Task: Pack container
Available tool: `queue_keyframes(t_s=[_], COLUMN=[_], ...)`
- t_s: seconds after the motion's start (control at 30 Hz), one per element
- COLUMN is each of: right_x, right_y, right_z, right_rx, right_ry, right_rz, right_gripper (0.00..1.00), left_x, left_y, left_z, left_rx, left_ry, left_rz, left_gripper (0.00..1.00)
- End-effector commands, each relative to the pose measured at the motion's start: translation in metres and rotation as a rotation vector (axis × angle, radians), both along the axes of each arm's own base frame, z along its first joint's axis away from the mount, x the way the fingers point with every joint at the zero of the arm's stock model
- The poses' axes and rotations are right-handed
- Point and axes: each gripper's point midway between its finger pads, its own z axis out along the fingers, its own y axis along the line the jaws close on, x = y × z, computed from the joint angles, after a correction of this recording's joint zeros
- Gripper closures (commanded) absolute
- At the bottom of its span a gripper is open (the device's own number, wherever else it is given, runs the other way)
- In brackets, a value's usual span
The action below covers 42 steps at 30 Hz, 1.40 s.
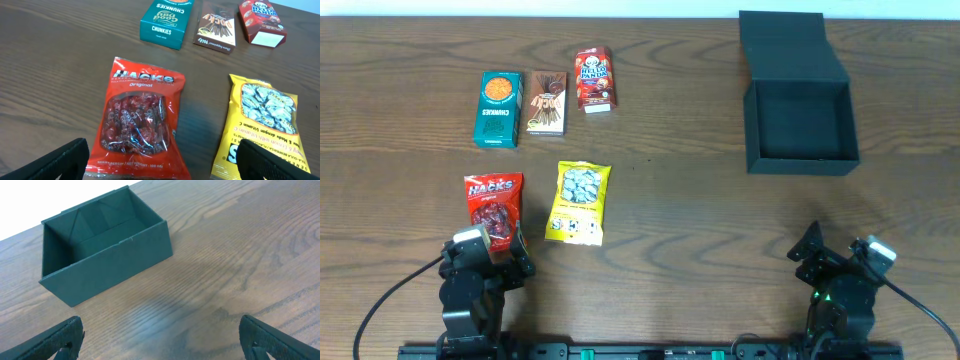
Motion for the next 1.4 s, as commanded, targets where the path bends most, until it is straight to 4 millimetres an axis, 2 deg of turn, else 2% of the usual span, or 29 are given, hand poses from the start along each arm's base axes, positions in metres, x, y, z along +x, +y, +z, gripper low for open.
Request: queue_keyframes(t_s=[0.0,0.77,0.83,0.87,0.93,0.97,1.0,1.07,1.17,1.23,1.37], right_x=[-0.001,0.0,0.009,0.015,0.022,0.019,0.015,0.014,0.009,0.01,0.021], right_y=[-0.001,-0.001,0.015,0.032,0.074,0.103,0.12,0.127,0.138,0.139,0.131], right_z=[-0.004,-0.002,0.003,0.009,0.022,0.027,0.032,0.038,0.037,0.043,0.084], right_rx=[0.003,0.006,0.106,0.204,0.426,0.565,0.646,0.754,0.899,0.892,0.711], right_ry=[0.01,-0.001,-0.06,-0.106,-0.168,-0.165,-0.156,-0.168,-0.132,-0.151,-0.342], right_rz=[-0.008,-0.006,0.058,0.128,0.304,0.434,0.512,0.522,0.529,0.547,0.618], right_gripper=[0.01,0.01,0.01,0.01,0.01,0.01,0.01,0.01,0.01,0.01,0.01], left_x=[0.0,0.0,0.0,0.0,0.0,0.0,0.0,0.0,0.0,0.0,0.0], left_y=[0.003,0.003,0.003,0.003,0.003,0.003,0.003,0.003,0.003,0.003,0.003], left_z=[-0.004,-0.004,-0.004,-0.003,-0.004,-0.003,-0.004,-0.004,-0.004,-0.004,-0.004], left_rx=[0.004,0.004,0.004,0.004,0.004,0.004,0.004,0.004,0.004,0.004,0.004], left_ry=[0.004,0.004,0.004,0.004,0.004,0.004,0.004,0.004,0.004,0.004,0.004], left_rz=[0.016,0.016,0.016,0.016,0.016,0.016,0.016,0.016,0.015,0.016,0.015], left_gripper=[0.05,0.05,0.05,0.05,0.05,0.05,0.05,0.05,0.05,0.05,0.05])
